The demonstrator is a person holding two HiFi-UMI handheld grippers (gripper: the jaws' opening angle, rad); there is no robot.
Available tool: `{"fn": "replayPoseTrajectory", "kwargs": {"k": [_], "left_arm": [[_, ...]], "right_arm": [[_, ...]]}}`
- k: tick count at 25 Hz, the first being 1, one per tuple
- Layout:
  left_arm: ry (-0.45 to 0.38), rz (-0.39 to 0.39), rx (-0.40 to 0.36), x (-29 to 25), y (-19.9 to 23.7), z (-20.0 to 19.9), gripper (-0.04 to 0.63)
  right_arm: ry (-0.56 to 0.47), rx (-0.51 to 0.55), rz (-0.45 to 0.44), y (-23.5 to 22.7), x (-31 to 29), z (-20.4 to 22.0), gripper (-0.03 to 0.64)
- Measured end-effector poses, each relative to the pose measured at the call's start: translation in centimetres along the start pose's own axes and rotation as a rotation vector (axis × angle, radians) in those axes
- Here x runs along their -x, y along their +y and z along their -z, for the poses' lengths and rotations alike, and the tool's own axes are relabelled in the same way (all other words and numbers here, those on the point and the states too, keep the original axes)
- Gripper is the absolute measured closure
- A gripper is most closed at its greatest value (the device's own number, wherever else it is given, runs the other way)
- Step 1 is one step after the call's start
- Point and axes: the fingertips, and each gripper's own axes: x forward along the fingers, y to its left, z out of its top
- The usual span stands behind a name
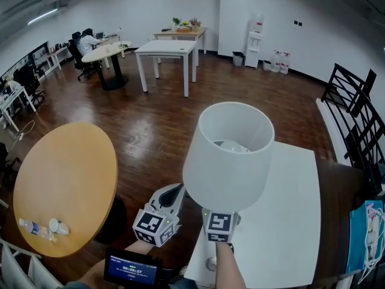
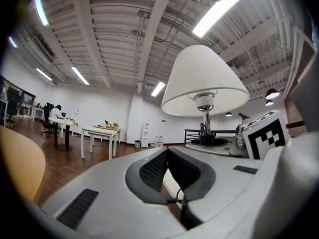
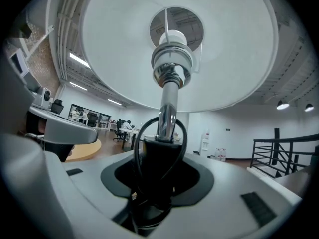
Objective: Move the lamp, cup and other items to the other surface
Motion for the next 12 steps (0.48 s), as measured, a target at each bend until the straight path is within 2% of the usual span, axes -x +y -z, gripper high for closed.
{"fn": "replayPoseTrajectory", "kwargs": {"k": [12], "left_arm": [[-0.020, -0.250, 0.013, 6.5, 7.6, -1.4, 0.589]], "right_arm": [[-0.062, 0.025, -0.241, 10.1, -4.1, -4.4, 0.459]]}}
